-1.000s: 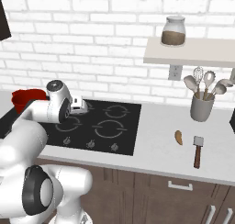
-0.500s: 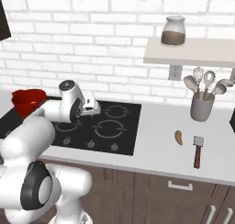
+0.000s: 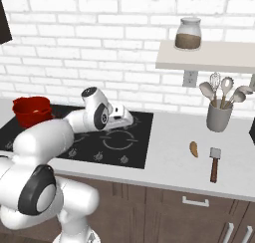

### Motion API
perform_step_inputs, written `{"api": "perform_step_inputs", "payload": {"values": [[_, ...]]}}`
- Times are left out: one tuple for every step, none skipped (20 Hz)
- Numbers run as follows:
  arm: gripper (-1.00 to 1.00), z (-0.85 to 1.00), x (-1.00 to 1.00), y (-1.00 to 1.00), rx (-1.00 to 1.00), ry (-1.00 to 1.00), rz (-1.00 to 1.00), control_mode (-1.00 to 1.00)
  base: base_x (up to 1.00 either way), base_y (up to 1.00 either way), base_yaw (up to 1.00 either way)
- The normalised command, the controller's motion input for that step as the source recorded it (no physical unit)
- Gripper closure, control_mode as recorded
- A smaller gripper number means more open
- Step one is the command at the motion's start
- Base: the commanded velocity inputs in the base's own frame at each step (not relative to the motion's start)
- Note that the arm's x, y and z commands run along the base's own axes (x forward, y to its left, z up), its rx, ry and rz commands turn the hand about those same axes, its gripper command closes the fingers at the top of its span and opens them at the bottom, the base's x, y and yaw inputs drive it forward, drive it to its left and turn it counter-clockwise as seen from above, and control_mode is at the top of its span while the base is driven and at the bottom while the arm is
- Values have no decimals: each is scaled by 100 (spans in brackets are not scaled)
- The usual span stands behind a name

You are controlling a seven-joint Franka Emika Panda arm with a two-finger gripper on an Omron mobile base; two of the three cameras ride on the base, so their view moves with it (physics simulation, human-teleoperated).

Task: Put the onion and sweet potato in the pot. Retrieve the spatula and lightly stir the vegetables in the pot.

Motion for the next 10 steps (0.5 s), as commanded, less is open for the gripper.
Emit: {"api": "perform_step_inputs", "payload": {"values": [[-100, 0, 0, -100, 0, 3, -10, -100, 0, 0, 0], [-100, 0, 0, -100, 0, 5, -8, -100, 0, 0, 0], [-100, 0, 0, -100, 0, 6, -5, -100, 0, 0, 0], [-100, 0, 0, -100, 4, 7, -3, -100, 0, 0, 0], [-100, 0, 0, -100, 4, 9, -1, -100, 0, 0, 0], [-100, 0, 0, -100, 1, 8, -1, -100, 0, 0, 0], [-100, 0, 0, -100, 3, 9, 0, -100, 0, 0, 0], [-100, 0, 0, -100, 1, 8, 0, -100, 0, 0, 0], [-100, 0, 0, -100, 0, 11, 0, -100, 0, 0, 0], [-100, 0, 0, -100, 0, 13, 0, -100, 0, 0, 0]]}}
